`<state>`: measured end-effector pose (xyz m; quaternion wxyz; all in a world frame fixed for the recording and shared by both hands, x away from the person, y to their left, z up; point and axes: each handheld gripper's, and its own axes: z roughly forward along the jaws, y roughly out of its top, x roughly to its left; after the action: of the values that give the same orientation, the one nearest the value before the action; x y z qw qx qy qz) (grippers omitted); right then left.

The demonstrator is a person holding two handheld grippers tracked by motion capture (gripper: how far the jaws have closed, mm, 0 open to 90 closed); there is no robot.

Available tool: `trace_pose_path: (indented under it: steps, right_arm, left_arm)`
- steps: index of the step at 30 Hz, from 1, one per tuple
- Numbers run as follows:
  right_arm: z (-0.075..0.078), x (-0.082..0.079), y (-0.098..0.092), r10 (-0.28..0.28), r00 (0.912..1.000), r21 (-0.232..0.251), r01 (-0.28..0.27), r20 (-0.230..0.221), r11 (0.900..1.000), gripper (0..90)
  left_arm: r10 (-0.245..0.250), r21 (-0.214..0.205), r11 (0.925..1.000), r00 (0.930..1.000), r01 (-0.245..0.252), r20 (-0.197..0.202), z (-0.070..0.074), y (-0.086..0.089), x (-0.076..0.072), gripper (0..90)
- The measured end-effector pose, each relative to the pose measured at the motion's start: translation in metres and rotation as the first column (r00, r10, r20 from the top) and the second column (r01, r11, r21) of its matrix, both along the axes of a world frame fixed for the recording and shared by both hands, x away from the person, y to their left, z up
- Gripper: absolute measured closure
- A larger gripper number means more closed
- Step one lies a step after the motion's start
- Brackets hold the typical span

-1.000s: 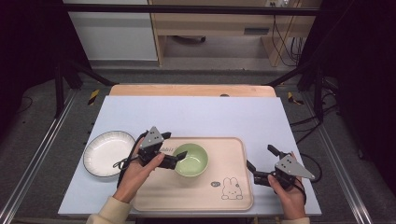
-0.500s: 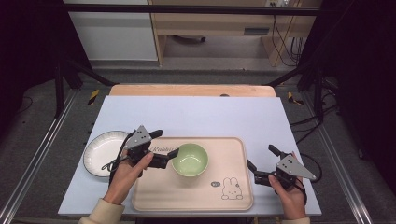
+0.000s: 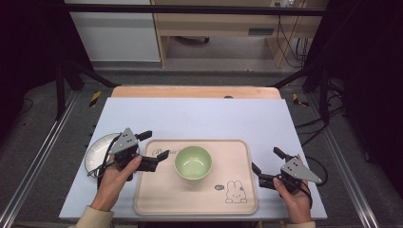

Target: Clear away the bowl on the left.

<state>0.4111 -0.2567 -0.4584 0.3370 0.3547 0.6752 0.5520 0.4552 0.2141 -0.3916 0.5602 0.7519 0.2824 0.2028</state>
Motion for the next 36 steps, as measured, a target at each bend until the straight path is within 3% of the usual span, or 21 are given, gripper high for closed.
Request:
trace_pose_path:
  steps: [15,24,36]
  right_arm:
    - [0.000,-0.001,0.000,-0.004,1.0000,0.005,0.004,0.003,1.0000,3.9]
    - [0.000,0.000,-0.001,-0.006,1.0000,0.004,0.006,0.001,1.0000,4.0]
    - [-0.001,0.000,-0.001,-0.006,1.0000,0.001,0.006,-0.003,1.0000,3.9]
  left_arm:
    - [0.063,0.006,0.9980,0.9965,-0.064,0.055,0.004,0.035,-0.007,5.2]
    - [0.099,-0.012,0.9950,0.9932,-0.099,0.060,0.001,0.058,-0.011,5.2]
    - [0.122,-0.026,0.9923,0.9912,-0.121,0.051,-0.009,0.076,-0.016,5.2]
